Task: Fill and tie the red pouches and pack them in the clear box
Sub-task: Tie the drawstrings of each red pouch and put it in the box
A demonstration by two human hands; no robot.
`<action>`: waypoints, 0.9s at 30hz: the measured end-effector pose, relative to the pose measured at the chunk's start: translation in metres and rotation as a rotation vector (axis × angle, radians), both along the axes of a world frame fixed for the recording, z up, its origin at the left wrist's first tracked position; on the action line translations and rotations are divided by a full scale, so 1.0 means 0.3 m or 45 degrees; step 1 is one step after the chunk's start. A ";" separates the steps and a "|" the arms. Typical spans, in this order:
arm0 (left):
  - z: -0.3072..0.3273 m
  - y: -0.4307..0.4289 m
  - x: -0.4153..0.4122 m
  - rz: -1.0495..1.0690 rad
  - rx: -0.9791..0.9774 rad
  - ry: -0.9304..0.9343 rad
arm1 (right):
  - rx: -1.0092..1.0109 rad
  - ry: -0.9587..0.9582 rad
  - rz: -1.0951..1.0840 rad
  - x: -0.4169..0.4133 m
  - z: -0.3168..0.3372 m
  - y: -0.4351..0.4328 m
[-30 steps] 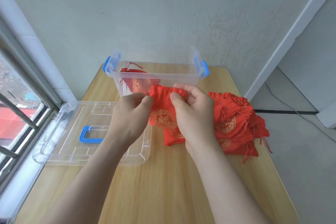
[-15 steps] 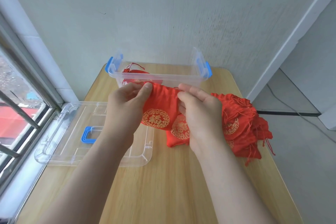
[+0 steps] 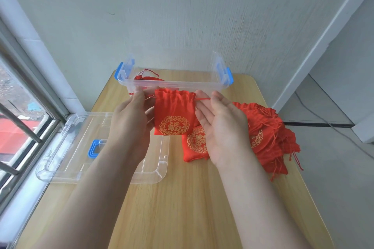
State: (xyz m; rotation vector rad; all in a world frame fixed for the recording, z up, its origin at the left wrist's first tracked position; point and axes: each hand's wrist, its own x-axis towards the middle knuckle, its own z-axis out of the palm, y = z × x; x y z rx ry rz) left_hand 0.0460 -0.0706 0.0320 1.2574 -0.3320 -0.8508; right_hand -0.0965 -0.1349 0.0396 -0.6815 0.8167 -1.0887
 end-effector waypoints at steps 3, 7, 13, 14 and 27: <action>0.003 0.000 0.001 0.011 0.002 0.037 | -0.006 0.026 0.001 -0.003 0.001 0.002; 0.009 0.000 -0.001 0.069 -0.096 0.143 | 0.005 0.033 -0.005 -0.008 0.003 0.004; 0.008 -0.010 -0.013 0.181 -0.226 0.434 | 0.204 -0.160 -0.093 -0.004 0.016 0.014; 0.008 -0.010 -0.009 0.195 -0.234 0.483 | 0.268 -0.252 -0.160 -0.003 0.021 0.014; 0.032 -0.008 0.026 0.177 -0.120 0.474 | -1.133 1.224 0.039 -0.011 -0.052 -0.008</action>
